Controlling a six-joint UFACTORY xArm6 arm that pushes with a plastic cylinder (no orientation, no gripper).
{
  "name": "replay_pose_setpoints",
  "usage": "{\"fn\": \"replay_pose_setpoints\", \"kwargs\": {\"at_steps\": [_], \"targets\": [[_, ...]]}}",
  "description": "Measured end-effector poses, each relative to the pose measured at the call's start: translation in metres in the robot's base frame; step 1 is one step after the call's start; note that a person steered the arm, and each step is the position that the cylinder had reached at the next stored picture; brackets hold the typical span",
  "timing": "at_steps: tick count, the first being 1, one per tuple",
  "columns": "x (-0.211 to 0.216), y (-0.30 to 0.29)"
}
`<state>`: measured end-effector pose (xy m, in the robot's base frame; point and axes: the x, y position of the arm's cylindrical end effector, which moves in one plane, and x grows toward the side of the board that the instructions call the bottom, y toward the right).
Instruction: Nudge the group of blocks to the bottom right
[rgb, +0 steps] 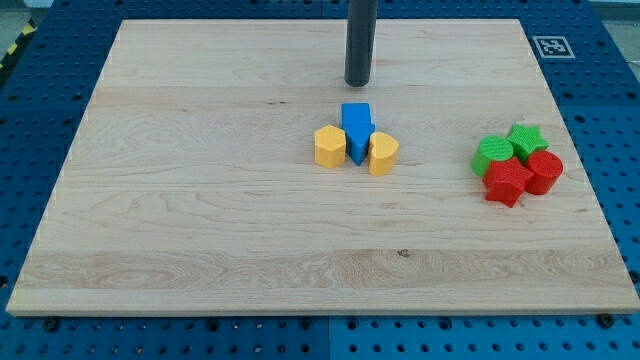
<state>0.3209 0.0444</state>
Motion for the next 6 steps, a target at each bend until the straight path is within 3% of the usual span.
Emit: {"fn": "replay_pose_setpoints", "kwargs": {"at_steps": [2, 4, 6], "targets": [[0.009, 0.033], [0.075, 0.106], [0.123, 0.138]]}}
